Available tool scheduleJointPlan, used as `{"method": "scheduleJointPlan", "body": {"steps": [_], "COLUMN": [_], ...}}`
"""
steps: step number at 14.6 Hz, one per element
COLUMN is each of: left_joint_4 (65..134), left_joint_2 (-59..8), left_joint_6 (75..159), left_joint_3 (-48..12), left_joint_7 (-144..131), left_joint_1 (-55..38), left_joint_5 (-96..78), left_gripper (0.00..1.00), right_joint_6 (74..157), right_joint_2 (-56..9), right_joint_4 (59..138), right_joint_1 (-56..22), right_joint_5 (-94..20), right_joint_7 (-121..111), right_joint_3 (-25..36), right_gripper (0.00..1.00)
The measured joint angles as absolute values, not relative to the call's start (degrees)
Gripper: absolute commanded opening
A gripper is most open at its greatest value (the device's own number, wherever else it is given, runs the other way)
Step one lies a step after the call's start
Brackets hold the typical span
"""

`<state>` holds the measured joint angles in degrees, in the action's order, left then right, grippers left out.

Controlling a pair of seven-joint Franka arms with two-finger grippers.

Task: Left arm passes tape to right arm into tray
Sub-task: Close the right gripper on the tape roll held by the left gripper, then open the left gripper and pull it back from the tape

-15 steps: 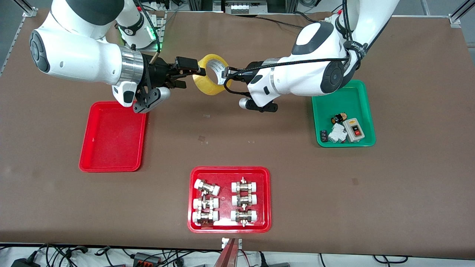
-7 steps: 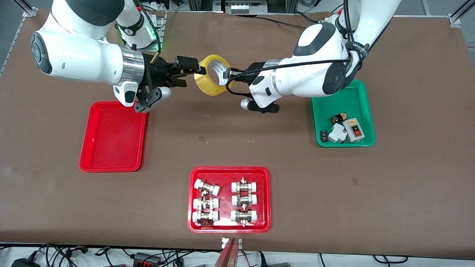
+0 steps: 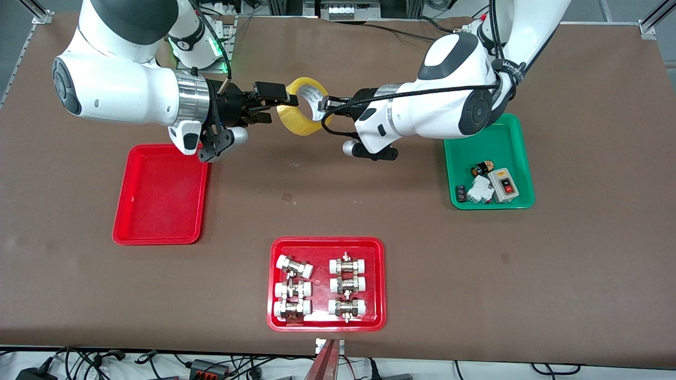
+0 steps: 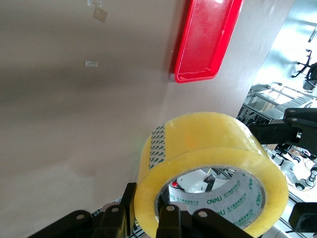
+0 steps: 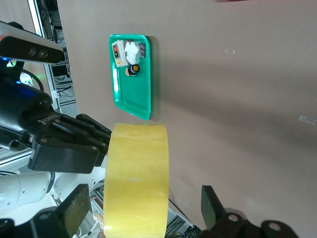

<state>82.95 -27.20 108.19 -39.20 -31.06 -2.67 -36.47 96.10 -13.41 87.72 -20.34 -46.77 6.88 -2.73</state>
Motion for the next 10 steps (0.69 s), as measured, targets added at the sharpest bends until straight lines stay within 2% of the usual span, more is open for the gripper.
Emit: {"method": "scheduleJointPlan", "body": {"steps": [1,3,5,7,10], "left_joint_4": [83.0,83.0,83.0,83.0,83.2], "left_joint_2": [-27.2,-27.2,-27.2,-27.2,-27.3], "left_joint_6": [108.1,107.8,107.6,107.3,107.2], "left_joint_3": [-39.2,-39.2,-39.2,-39.2,-39.2], "left_joint_7": [-31.1,-31.1,-31.1,-31.1,-31.1], "left_joint_1": [-2.7,-2.7,-2.6,-2.6,-2.6], "left_joint_5": [-36.5,-36.5,-36.5,-36.5,-36.5], "left_gripper": [0.00,0.00,0.00,0.00,0.00], "right_joint_6": [96.1,96.1,96.0,95.5,95.4], "right_joint_2": [-13.4,-13.6,-13.8,-13.9,-13.9], "right_joint_4": [87.7,87.7,87.7,87.7,87.6], "right_joint_1": [-20.4,-20.6,-20.8,-20.9,-20.9], "right_joint_5": [-46.8,-46.8,-46.8,-47.2,-47.7], "right_joint_7": [6.9,6.9,6.9,7.0,7.3], "right_joint_3": [-2.7,-2.7,-2.7,-2.7,-2.7], "right_gripper": [0.96,0.71,0.54,0.47,0.45]}}
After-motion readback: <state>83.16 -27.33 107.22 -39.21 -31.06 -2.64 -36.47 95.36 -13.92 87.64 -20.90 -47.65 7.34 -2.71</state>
